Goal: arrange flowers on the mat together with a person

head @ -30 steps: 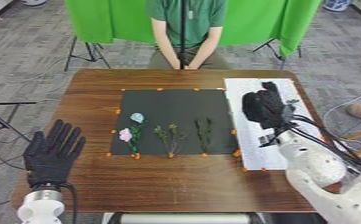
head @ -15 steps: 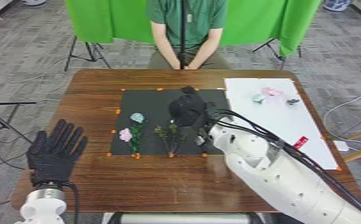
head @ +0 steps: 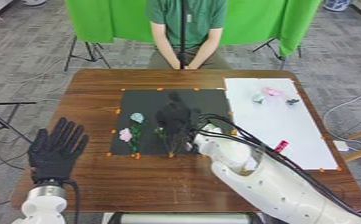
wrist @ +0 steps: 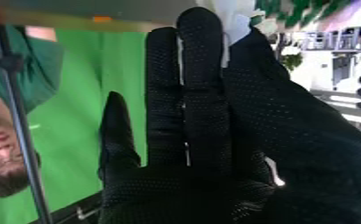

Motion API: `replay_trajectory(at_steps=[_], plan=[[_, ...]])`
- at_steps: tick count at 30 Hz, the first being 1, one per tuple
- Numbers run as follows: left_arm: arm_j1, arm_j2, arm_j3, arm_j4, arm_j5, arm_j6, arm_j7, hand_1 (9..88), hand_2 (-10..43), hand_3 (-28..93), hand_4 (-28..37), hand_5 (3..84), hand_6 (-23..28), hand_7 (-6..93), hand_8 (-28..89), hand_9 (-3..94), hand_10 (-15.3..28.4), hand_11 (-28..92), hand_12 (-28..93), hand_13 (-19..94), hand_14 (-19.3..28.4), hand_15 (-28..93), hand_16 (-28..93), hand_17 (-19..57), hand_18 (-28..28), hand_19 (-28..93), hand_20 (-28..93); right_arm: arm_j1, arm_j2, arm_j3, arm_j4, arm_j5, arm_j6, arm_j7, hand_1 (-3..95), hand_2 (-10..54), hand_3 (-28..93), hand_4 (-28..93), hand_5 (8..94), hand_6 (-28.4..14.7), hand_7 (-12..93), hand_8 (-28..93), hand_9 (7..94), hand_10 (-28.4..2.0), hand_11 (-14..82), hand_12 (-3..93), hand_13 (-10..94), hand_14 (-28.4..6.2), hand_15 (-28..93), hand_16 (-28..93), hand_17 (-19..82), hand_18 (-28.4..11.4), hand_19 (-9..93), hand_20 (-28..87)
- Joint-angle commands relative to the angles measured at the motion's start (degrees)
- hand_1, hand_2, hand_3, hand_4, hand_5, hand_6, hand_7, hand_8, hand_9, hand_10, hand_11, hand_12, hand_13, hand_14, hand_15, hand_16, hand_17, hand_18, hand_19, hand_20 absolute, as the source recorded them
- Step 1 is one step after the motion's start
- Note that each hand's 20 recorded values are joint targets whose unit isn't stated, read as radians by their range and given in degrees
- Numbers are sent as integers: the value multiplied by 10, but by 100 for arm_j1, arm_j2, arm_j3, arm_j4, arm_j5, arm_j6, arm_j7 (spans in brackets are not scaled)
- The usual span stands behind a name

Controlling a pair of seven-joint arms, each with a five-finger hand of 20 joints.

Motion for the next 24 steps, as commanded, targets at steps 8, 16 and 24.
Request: replay_trajectory(at_steps=[8, 16, 24], plan=[[-18, 34, -51, 76, -49, 6, -42, 258, 130, 753, -283, 426, 77, 161, -117, 357, 121, 188, 50, 271, 148, 265, -69, -80, 156, 386, 102, -159, -3, -19, -186, -80, -67, 237, 541, -82, 716, -283, 605, 58, 440, -134, 770, -40, 72, 369, 515, -64, 250, 255, 65, -166, 348, 57], [25, 16, -75, 63, -108, 10, -2, 263, 121, 755, -283, 426, 77, 162, -117, 360, 120, 190, 51, 270, 150, 267, -69, -80, 156, 387, 102, -233, 24, 71, -368, -2, -145, 334, 506, -95, 767, -283, 567, 52, 351, -132, 693, -51, 134, 295, 489, -78, 236, 236, 56, -169, 370, 35], [37, -9, -71, 75, -206, -73, 82, 265, 89, 759, -283, 425, 79, 160, -116, 358, 121, 188, 52, 268, 150, 266, -69, -80, 156, 385, 101, -391, 56, 284, -563, 53, -454, 390, 468, -95, 820, -283, 527, 39, 302, -201, 622, -76, 202, 184, 469, -88, 223, 228, 43, -176, 382, 22]])
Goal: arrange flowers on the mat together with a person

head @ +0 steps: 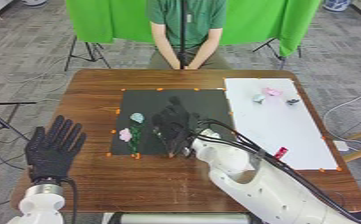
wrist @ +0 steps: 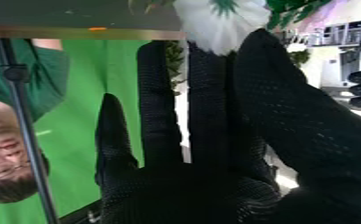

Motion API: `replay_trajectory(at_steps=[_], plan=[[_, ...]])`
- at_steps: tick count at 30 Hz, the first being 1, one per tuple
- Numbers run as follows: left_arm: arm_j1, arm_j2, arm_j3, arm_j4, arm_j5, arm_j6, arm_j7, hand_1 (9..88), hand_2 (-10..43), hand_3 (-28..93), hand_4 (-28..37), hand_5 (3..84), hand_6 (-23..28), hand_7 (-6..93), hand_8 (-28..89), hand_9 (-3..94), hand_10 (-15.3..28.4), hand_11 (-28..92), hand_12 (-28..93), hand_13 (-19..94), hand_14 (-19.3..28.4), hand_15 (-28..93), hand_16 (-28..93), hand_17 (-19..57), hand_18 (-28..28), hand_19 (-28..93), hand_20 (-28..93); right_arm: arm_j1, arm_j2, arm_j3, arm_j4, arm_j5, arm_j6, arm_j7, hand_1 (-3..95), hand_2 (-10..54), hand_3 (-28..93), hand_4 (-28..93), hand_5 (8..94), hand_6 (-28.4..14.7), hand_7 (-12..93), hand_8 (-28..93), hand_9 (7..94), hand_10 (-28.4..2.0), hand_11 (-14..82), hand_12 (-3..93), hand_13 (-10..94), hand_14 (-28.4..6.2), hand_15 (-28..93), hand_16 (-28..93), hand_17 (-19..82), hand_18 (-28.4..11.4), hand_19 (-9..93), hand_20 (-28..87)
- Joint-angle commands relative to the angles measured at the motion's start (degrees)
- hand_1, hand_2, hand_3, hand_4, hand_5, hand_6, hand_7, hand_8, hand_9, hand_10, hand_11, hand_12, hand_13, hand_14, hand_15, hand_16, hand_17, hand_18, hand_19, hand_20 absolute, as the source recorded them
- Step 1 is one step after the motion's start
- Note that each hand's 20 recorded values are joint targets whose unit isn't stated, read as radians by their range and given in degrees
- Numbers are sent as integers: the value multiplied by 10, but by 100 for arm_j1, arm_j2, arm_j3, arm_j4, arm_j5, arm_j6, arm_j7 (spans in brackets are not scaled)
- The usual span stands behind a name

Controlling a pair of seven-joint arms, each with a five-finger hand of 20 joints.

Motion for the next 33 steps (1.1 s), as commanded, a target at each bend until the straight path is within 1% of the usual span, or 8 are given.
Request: replay_trajectory(at_steps=[1, 10, 12, 14, 18, 22, 27, 33], plan=[[96, -49, -10, 39, -140, -77, 72, 262, 86, 760, -283, 425, 79, 159, -116, 357, 121, 188, 52, 268, 150, 265, -69, -80, 156, 384, 101, -183, 51, 263, -239, 7, -309, 95, 467, -95, 820, -283, 523, 38, 301, -200, 617, -79, 198, 181, 466, -89, 220, 227, 42, -177, 383, 21], [180, -126, -70, 3, -109, -89, 45, 254, 92, 758, -283, 424, 78, 157, -114, 357, 121, 184, 54, 268, 151, 259, -67, -80, 156, 380, 103, -839, 300, 1100, -1060, 679, -376, 326, 431, -95, 820, -283, 475, 18, 278, -189, 552, -94, 161, 161, 431, -111, 187, 216, 24, -186, 396, 15], [202, -135, -87, -21, -92, -90, 55, 253, 93, 757, -283, 424, 78, 157, -114, 357, 121, 184, 54, 268, 151, 258, -66, -80, 156, 379, 103, -1145, 249, 1597, -1367, 1139, -673, 380, 419, -95, 823, -283, 470, 15, 273, -185, 543, -99, 156, 159, 426, -114, 182, 215, 31, -185, 395, 14], [200, -124, -111, -20, -54, -121, 37, 253, 93, 758, -283, 423, 77, 157, -114, 357, 121, 183, 54, 269, 150, 256, -65, -80, 156, 379, 104, -1456, 99, 2202, -1701, 1871, -1210, 633, 402, -94, 819, -283, 452, 5, 250, -172, 522, -103, 142, 156, 408, -121, 164, 214, 49, -180, 390, 23], [225, -92, -105, -44, -113, -118, 110, 251, 95, 759, -283, 423, 77, 156, -115, 358, 121, 182, 54, 270, 148, 251, -65, -79, 156, 379, 104, -2024, 21, 3235, -2091, 3546, -1343, 754, 384, -79, 810, -283, 411, -17, 219, -157, 455, -110, 115, 147, 369, -141, 126, 208, 58, -178, 392, 37], [307, -95, -164, -89, -124, -106, 135, 251, 95, 760, -283, 422, 77, 156, -114, 358, 122, 182, 55, 272, 146, 251, -64, -79, 156, 378, 105, -2589, 10, 4328, -2241, 5830, -1477, 858, 325, -4, 793, -283, 392, -29, 184, -138, 414, -124, 77, 134, 336, -142, 89, 190, 65, -175, 380, 42], [400, -120, -232, -123, -152, -83, 191, 250, 96, 760, -283, 423, 78, 156, -114, 358, 124, 180, 55, 272, 144, 250, -65, -78, 156, 377, 104, -3329, 22, 5193, -2282, 8124, -877, 792, 249, 68, 770, -276, 372, -38, 124, -109, 378, -124, 65, 106, 296, -144, 69, 147, 71, -176, 352, 52], [450, -109, -263, -160, -148, -73, 269, 252, 100, 761, -283, 425, 77, 158, -114, 362, 124, 181, 55, 275, 142, 248, -66, -78, 156, 377, 105, -3994, 155, 5830, -2438, 8630, -398, 952, 225, 88, 771, -267, 378, -36, 113, -99, 378, -129, 55, 103, 290, -145, 70, 138, 73, -178, 332, 60]])
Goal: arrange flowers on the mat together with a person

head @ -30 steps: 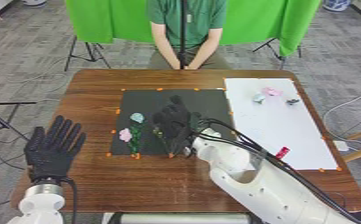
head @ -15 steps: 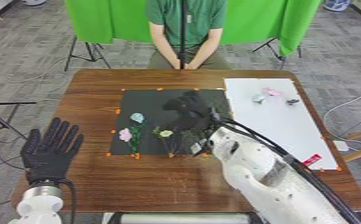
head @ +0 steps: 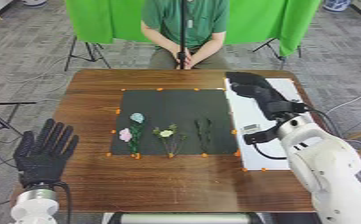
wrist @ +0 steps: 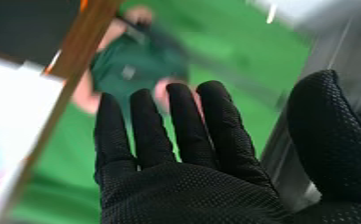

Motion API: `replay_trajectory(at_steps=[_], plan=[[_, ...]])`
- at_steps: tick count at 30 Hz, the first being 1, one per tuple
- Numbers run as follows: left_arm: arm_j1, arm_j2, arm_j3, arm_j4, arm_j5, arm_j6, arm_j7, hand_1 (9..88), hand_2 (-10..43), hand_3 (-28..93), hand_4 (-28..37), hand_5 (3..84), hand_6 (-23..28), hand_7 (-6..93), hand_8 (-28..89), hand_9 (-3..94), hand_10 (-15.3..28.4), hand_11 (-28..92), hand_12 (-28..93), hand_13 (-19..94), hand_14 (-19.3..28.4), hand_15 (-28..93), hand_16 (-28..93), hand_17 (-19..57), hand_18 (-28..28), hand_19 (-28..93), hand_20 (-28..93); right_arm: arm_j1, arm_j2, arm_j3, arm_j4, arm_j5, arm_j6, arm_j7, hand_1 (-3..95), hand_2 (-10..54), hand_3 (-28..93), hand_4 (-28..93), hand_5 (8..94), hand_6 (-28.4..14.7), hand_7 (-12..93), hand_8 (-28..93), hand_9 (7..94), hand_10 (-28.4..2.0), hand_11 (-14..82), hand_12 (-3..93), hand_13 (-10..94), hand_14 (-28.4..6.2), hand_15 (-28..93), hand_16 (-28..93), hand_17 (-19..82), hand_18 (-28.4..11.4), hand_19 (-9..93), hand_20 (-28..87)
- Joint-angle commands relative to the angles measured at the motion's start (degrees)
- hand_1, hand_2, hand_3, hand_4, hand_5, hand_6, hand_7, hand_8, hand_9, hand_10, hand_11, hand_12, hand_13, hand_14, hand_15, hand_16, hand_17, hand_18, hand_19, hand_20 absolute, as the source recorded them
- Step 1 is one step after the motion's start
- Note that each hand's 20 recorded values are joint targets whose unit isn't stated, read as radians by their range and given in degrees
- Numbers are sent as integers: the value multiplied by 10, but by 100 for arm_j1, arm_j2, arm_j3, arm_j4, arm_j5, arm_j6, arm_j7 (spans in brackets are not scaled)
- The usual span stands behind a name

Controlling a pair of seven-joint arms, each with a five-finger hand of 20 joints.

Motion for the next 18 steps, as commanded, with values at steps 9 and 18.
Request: replay_trajectory(at_steps=[9, 18], plan=[[242, -24, -24, -147, -242, 254, 242, 260, 113, 762, -283, 427, 77, 161, -116, 366, 124, 185, 55, 281, 142, 253, -67, -76, 158, 381, 107, -1618, 316, 1328, -334, 3310, 471, 13, 230, 93, 775, -264, 394, -36, 116, -101, 386, -131, 53, 103, 291, -145, 74, 131, 74, -179, 323, 72], [300, -66, -74, -263, -381, 645, 274, 264, 118, 761, -283, 427, 76, 167, -119, 370, 124, 195, 51, 284, 143, 263, -71, -75, 158, 389, 108, -1844, 292, 1524, -433, 3566, 495, -2, 231, 96, 780, -266, 404, -36, 119, -103, 395, -130, 53, 103, 296, -144, 79, 126, 76, -179, 320, 79]])
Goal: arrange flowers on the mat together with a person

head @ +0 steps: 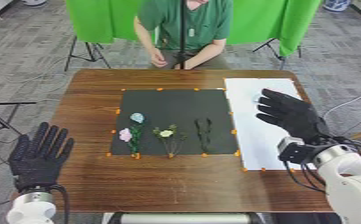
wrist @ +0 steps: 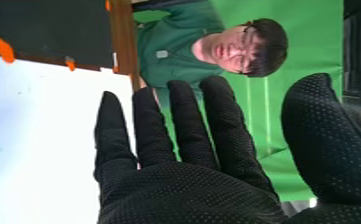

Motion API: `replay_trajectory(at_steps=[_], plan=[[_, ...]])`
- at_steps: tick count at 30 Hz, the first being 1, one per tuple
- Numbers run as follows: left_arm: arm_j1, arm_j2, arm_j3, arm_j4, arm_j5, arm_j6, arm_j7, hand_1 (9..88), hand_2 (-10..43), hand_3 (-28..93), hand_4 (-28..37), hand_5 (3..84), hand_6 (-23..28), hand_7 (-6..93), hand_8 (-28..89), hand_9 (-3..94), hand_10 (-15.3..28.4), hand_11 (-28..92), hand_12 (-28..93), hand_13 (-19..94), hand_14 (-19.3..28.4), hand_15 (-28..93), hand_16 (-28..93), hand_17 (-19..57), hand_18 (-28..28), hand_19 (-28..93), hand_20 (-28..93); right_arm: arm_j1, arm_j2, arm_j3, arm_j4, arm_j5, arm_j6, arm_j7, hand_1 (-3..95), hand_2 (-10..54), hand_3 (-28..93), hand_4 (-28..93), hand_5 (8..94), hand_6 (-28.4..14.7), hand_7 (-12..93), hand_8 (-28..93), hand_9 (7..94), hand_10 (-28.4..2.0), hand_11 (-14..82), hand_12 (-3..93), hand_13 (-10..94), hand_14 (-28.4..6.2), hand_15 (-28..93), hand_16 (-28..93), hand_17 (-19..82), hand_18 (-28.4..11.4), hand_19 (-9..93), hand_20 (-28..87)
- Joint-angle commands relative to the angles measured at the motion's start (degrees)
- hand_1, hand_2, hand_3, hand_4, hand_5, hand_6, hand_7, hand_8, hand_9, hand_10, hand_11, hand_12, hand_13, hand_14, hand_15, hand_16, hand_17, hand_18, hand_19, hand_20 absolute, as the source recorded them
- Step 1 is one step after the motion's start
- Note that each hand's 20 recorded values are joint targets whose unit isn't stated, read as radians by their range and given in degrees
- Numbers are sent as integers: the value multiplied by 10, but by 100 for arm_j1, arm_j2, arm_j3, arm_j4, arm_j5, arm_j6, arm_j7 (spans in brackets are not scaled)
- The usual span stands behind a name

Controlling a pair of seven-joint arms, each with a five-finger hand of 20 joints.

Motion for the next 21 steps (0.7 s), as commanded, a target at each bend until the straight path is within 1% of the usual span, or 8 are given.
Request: replay_trajectory(at_steps=[1, 2, 3, 5, 6, 8, 14, 21], plan=[[130, -64, -8, -80, -231, 363, 67, 267, 122, 761, -283, 430, 76, 169, -119, 372, 124, 196, 51, 287, 143, 266, -72, -72, 158, 392, 109, -226, -7, 153, -117, -3, -8, -45, 231, 96, 781, -265, 406, -36, 121, -103, 396, -130, 53, 103, 297, -145, 80, 126, 76, -179, 319, 80], [146, -70, -15, -78, -295, 289, 75, 266, 125, 763, -283, 431, 77, 170, -120, 375, 125, 197, 50, 288, 144, 270, -72, -71, 158, 395, 110, -245, -41, 190, -123, 35, -72, -30, 230, 95, 782, -265, 407, -37, 122, -103, 396, -130, 54, 104, 298, -146, 81, 126, 76, -179, 320, 81], [161, -73, -17, -89, -328, 291, 90, 267, 126, 763, -283, 432, 77, 170, -121, 376, 125, 198, 50, 288, 144, 272, -74, -71, 158, 396, 110, -262, -55, 203, -129, 77, -81, -26, 230, 94, 781, -264, 407, -37, 122, -104, 397, -131, 54, 104, 299, -147, 81, 126, 76, -178, 320, 81], [150, -77, -11, -82, -270, 306, 71, 267, 128, 763, -283, 433, 78, 171, -122, 377, 125, 201, 49, 290, 145, 276, -77, -71, 158, 398, 109, -273, -67, 215, -134, 111, -73, -32, 234, 88, 780, -264, 407, -37, 122, -104, 397, -130, 54, 104, 300, -147, 82, 125, 76, -179, 319, 82], [155, -65, -11, -87, -303, 299, 95, 267, 128, 764, -283, 433, 78, 171, -123, 377, 125, 202, 49, 290, 145, 278, -78, -71, 158, 398, 109, -259, -61, 218, -126, 138, -88, -26, 236, 83, 780, -264, 407, -36, 122, -104, 397, -130, 54, 104, 300, -148, 82, 125, 76, -179, 319, 82], [167, -80, -27, -93, -279, 297, 89, 266, 128, 765, -283, 434, 78, 171, -123, 377, 125, 202, 48, 290, 145, 278, -79, -70, 158, 400, 110, -245, -92, 247, -130, 97, -159, 0, 241, 67, 781, -262, 407, -36, 123, -104, 398, -130, 54, 105, 302, -148, 83, 125, 76, -179, 320, 83], [164, -107, -30, -116, -290, 400, 34, 271, 138, 759, -283, 441, 79, 176, -124, 382, 125, 204, 47, 294, 145, 283, -82, -69, 159, 406, 110, -205, -124, 247, -128, -56, -280, 6, 274, 2, 787, -261, 407, -37, 128, -105, 396, -128, 56, 107, 307, -151, 88, 130, 75, -179, 325, 87], [174, -130, -48, -116, -278, 387, 15, 272, 143, 761, -283, 444, 78, 178, -126, 386, 127, 208, 45, 296, 146, 289, -85, -69, 158, 409, 109, -210, -130, 245, -132, -56, -314, 12, 286, -16, 791, -264, 407, -36, 135, -109, 395, -126, 58, 108, 310, -152, 89, 132, 75, -180, 326, 89]])
